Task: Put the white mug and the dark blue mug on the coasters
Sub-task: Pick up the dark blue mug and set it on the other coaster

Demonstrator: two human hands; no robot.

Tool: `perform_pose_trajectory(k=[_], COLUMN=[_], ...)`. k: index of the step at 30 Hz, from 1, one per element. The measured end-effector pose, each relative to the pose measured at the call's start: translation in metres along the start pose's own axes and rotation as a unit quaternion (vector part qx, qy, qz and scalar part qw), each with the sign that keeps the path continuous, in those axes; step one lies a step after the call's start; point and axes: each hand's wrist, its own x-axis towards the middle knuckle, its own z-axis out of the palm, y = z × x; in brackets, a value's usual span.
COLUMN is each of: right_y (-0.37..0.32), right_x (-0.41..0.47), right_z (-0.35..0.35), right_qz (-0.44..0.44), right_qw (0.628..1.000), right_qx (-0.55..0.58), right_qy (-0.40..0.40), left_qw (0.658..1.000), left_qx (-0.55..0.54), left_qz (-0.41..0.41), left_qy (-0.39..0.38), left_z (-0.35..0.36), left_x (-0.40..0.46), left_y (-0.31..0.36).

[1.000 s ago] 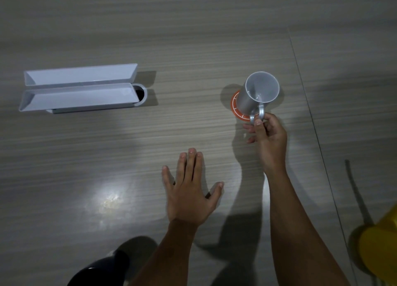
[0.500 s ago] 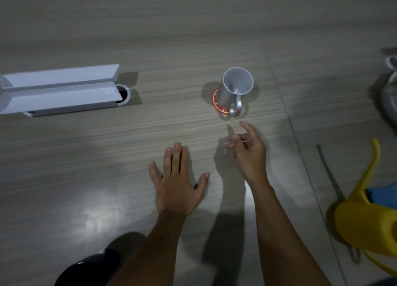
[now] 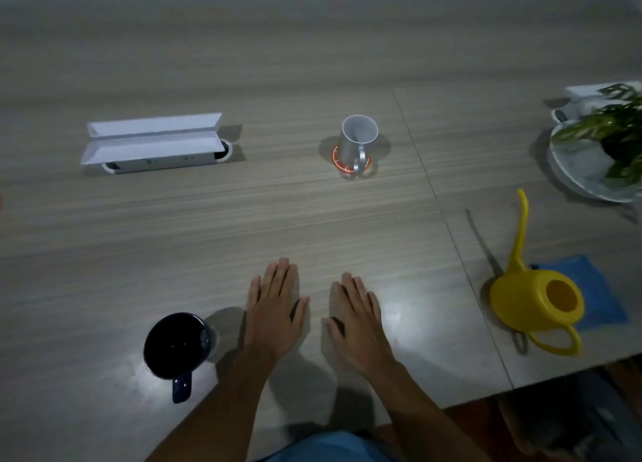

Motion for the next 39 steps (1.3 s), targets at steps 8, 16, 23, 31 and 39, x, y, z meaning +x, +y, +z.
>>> perform_pose_trajectory(k=[8,16,23,31,39], right_y=[-0.001,-0.01,-0.037,-0.111,-0.154], right_x=[-0.02,-0.017,-0.015,-0.018,-0.027], right_z=[0.025,0.027,0.033,0.061,0.072], right_qz=[0.01,0.024,0.015,-0.139,-0.156], right_qw=[0.998,0.997,0.998,0.99,0.987], right_qx=[-0.067,-0.067,-0.036,-0.028,0.002], right_qy=[0.017,0.029,0.055,-0.03,-0.047], left_qw=[0.998,0.993,0.996,0.985,0.959], left_qx=[-0.051,-0.108,-0.085,-0.08,-0.044], left_qz=[0.032,0.04,0.017,-0.129,-0.247], left_qy=[-0.021,-0.007,0.012,0.08,0.129], left_z=[-0.004,-0.004,-0.014,-0.034,-0.069], left_x=[-0.054,-0.115,-0.164,-0.211,-0.217], left_y=[-0.014,-0.045,-0.082,-0.138,-0.188])
